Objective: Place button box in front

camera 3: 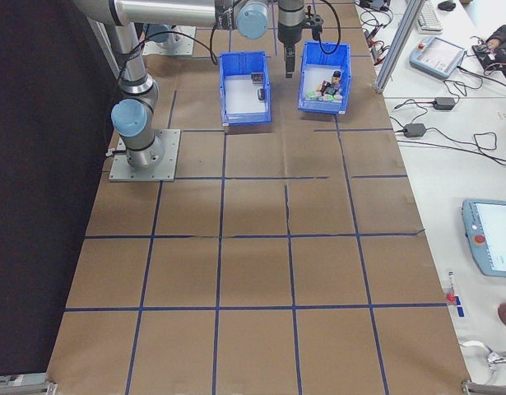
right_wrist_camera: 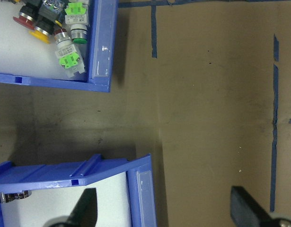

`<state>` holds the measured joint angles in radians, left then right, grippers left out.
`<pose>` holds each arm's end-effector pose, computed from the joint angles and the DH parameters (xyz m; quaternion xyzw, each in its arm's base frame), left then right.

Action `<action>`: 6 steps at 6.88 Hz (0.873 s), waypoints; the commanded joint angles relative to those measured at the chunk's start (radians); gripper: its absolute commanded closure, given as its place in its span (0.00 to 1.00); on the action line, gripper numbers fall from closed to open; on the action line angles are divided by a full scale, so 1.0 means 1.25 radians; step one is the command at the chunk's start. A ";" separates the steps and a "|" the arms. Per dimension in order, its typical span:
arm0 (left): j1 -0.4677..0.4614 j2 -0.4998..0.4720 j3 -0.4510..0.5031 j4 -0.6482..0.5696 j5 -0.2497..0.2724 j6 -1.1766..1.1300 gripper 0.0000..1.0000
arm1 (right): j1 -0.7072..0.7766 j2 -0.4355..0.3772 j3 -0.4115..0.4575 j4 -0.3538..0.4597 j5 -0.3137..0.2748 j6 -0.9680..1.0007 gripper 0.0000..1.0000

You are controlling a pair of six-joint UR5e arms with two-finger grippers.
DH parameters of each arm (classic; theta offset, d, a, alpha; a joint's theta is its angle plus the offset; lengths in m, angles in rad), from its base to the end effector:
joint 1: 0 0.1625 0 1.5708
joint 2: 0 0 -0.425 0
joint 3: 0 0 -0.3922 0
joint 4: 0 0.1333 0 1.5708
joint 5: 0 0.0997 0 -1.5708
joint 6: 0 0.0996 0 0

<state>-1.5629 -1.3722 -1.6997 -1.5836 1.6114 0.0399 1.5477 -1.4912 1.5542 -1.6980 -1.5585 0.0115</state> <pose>-0.1260 -0.4136 0.5128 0.0154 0.9993 -0.0279 0.0210 0.1222 -0.5341 0.4685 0.0171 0.9993 -0.0321 0.0060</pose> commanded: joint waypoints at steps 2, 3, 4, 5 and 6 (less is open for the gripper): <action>0.001 -0.001 0.000 -0.003 -0.001 0.000 0.00 | 0.000 -0.002 0.005 -0.003 -0.034 0.007 0.00; 0.001 -0.001 -0.001 -0.003 -0.001 0.000 0.00 | 0.000 -0.002 0.002 -0.003 -0.032 0.007 0.00; 0.001 -0.001 -0.001 -0.003 -0.001 0.000 0.00 | 0.000 -0.002 0.001 -0.003 -0.030 0.007 0.00; 0.001 -0.001 -0.001 -0.003 -0.001 0.000 0.00 | 0.000 -0.002 0.001 -0.003 -0.030 0.006 0.00; 0.001 -0.001 -0.001 -0.003 -0.001 0.000 0.00 | 0.000 -0.002 0.001 -0.001 -0.030 0.007 0.00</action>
